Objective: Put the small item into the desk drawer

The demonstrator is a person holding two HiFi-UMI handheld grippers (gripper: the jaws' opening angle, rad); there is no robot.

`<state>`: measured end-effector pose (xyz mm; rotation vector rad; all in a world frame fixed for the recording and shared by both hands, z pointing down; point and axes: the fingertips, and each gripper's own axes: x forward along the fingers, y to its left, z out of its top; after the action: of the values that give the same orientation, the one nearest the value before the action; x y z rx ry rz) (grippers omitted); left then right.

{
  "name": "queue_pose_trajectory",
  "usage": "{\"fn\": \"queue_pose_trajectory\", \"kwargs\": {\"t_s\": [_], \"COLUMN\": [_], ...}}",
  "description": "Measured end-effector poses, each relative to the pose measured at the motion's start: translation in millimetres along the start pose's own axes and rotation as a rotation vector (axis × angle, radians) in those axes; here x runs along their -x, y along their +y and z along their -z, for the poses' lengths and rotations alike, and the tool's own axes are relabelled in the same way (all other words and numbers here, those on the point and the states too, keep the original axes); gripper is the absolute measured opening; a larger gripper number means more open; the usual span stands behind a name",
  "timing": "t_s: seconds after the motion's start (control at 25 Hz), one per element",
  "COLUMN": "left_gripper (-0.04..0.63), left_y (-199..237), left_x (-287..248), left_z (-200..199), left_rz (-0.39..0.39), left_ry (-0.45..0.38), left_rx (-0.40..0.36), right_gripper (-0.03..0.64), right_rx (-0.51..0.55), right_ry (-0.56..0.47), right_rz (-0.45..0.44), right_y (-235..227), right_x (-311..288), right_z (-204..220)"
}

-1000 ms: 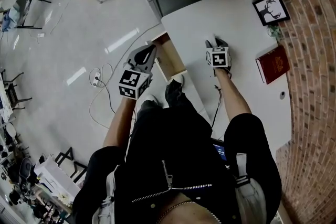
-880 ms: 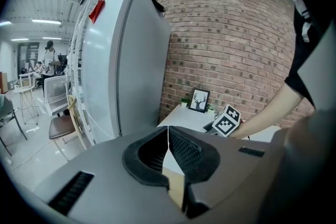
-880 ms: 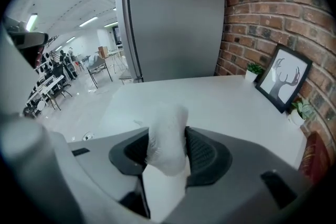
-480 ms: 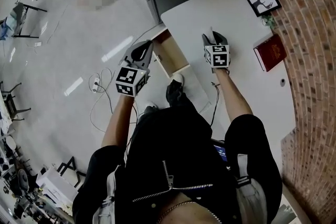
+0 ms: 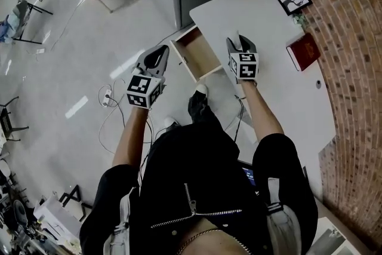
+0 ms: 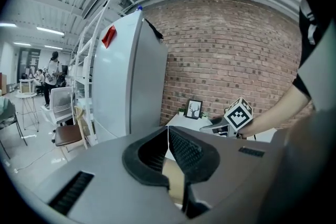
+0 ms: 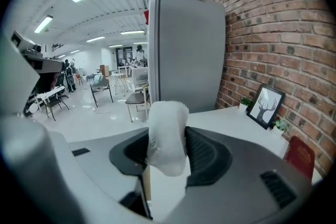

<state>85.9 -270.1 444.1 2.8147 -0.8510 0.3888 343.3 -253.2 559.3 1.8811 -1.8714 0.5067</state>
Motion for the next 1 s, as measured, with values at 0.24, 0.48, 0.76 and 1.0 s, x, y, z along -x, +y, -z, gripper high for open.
{"fn": "queue_pose_trajectory", "kwargs": {"t_s": [0.24,0.48,0.76,1.0], "left_gripper": [0.021,0.021,0.021,0.021], "left_y": [-0.6,3.8,21.0,28.1], "left_x": [45.7,86.7,122.9,137.4], "left_z": [2.4,9.5,22.0,36.2], "left_rz": [-0.016,-0.048,-0.111,-0.132], "left_ry": [-0.04,-0.059,-0.067,-0.052], "left_rx": [0.001,0.004,0.035,0.057], "right_gripper": [0.176,0.176,0.176,0.176], "right_rx": [0.016,0.032,0.082,0.112], "right_ry": [-0.043,-0.054,-0.048,-0.044], "right_rz": [0.005,-0.021,-0.09,-0.131], "right_y": [36.9,71.8,124.0,156.2], "right_x": [38.8,54.2,48.9,43.9], "right_z": [-6.4,-3.2,-3.3,0.2]}}
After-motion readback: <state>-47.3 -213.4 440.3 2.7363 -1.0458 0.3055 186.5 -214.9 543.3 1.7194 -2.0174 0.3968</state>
